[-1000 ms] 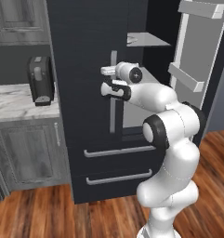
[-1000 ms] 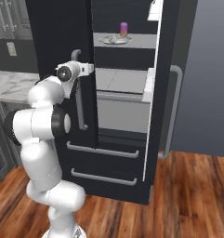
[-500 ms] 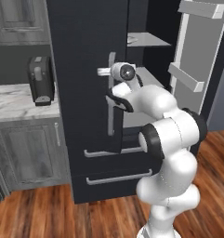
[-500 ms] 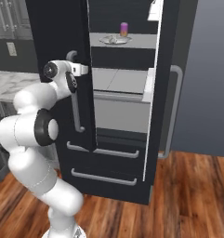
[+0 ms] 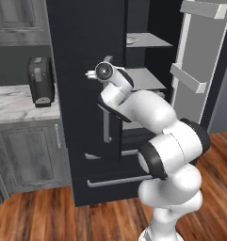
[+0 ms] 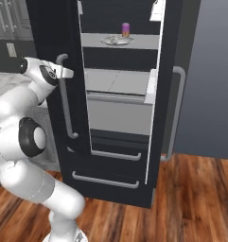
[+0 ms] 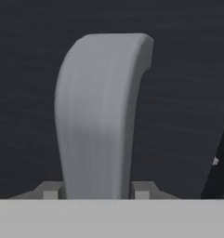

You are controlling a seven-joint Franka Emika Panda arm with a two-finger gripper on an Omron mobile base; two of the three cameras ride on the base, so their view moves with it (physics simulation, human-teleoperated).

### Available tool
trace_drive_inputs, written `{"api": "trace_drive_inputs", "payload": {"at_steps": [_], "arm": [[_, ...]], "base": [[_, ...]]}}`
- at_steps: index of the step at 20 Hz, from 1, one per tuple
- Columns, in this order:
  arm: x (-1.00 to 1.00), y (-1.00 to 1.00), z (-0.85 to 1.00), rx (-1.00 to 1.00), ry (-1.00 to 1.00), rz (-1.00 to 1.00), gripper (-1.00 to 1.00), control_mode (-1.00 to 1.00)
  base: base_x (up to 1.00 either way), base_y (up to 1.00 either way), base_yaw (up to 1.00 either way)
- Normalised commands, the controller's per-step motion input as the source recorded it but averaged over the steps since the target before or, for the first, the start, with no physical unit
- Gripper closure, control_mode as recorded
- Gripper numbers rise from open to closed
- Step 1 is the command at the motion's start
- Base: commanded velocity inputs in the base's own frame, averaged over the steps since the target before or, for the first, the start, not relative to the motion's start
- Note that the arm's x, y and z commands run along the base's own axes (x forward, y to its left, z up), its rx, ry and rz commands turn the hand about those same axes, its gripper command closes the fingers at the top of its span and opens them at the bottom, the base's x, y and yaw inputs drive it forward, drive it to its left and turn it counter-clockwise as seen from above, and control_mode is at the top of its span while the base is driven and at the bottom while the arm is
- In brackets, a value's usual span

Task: Retrieve the fish from the fridge and place it on the saucepan with marinade on the stove.

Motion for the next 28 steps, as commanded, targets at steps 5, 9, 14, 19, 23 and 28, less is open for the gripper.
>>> {"api": "trace_drive_inputs", "payload": {"at_steps": [5,9,14,19,23,28], "arm": [[-0.40,0.47,0.29,-0.02,0.23,-0.12,1.00,-1.00],[-0.33,0.52,0.18,-0.04,0.19,-0.09,1.00,-1.00],[-0.32,0.66,0.05,-0.05,0.12,-0.04,1.00,-1.00],[-0.24,0.64,0.02,-0.04,0.11,-0.01,1.00,-1.00],[-0.18,0.60,0.00,-0.03,0.10,0.00,1.00,-1.00],[-0.15,0.51,0.00,-0.03,0.06,0.00,1.00,-1.00]], "base": [[0.00,0.00,0.00],[0.00,0.00,0.00],[0.00,0.00,0.00],[0.00,0.00,0.00],[0.00,0.00,0.00],[0.00,0.00,0.00]]}}
